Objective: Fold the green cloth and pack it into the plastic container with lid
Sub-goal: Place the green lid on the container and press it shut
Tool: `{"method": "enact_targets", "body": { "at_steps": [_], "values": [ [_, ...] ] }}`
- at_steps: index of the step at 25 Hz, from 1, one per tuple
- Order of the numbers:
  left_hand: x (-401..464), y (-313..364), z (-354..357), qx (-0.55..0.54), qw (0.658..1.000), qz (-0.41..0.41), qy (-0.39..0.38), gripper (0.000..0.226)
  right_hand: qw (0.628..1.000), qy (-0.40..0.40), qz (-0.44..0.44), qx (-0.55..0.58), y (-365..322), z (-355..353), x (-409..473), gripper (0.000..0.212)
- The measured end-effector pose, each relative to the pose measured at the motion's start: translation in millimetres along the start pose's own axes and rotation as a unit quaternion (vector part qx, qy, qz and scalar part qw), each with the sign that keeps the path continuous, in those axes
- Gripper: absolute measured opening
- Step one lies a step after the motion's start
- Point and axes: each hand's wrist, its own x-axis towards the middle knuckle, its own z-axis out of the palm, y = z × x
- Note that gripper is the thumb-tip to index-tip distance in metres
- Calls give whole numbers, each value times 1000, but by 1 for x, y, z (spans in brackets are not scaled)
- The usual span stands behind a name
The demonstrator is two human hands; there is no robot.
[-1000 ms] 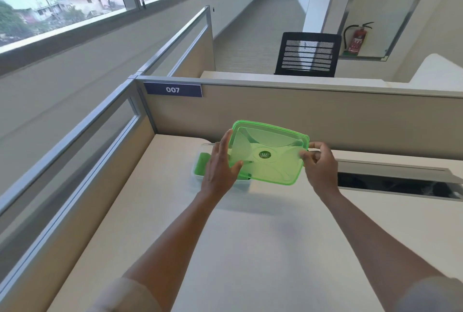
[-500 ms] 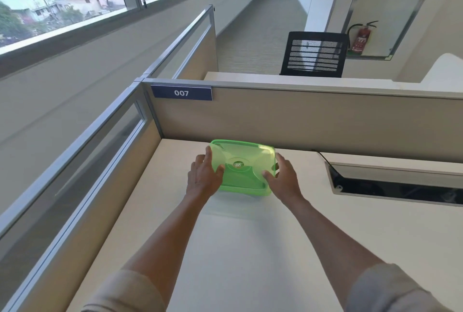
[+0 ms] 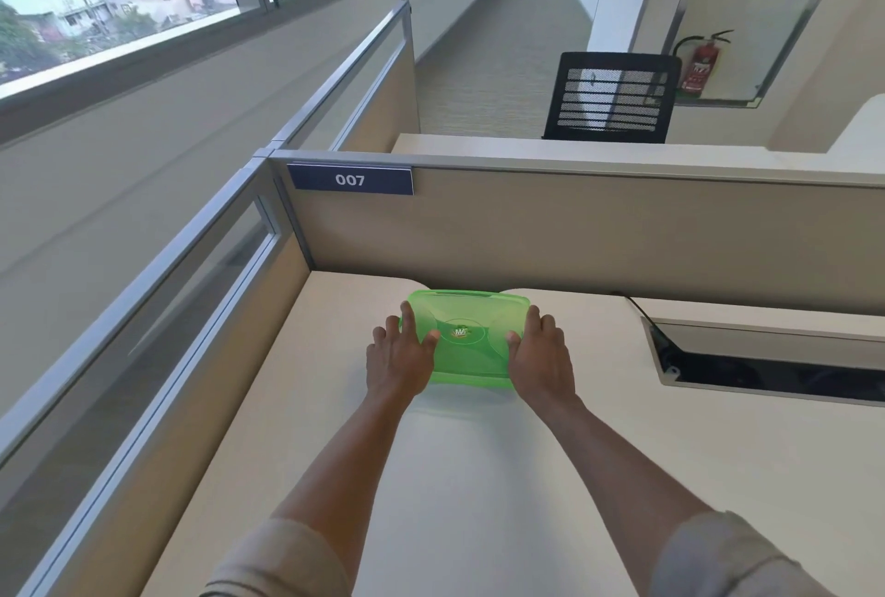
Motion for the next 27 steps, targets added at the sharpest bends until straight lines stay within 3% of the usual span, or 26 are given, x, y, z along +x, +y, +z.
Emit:
{"method": "enact_targets", "body": {
  "at_steps": [4,13,27],
  "values": [
    [7,5,2,32,999,11,23,71,1000,-14,10,13,7,4,3,49],
    [6,6,10,-3,999,6,32,68,997,-48,36,49,15,13,5,54],
    [9,6,8,40,999,-3,28,73,996,-85,24,-9,18,11,10,55]
  ]
}}
